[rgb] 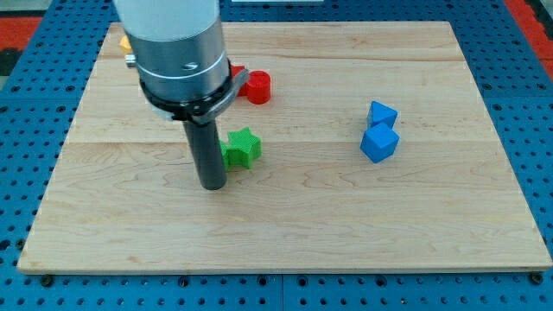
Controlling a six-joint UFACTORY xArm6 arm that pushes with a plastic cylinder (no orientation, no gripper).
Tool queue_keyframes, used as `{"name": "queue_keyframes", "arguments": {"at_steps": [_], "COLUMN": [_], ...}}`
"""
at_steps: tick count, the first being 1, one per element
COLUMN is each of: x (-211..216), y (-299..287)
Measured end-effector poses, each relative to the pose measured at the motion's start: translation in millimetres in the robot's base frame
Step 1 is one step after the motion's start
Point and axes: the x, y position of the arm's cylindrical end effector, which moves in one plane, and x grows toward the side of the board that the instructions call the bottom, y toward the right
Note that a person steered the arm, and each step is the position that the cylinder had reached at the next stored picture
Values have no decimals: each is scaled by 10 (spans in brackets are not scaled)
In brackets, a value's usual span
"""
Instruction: Push the green blocks to the bottom of the red blocks
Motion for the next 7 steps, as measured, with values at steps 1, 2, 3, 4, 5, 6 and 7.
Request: {"name": "queue_keyframes", "arguments": {"at_steps": [1,2,3,4,5,6,7], "x": [-91,-112,-432,-350,-31,17,17], "y": [105,127,98,87,-287,-961,-1593]}}
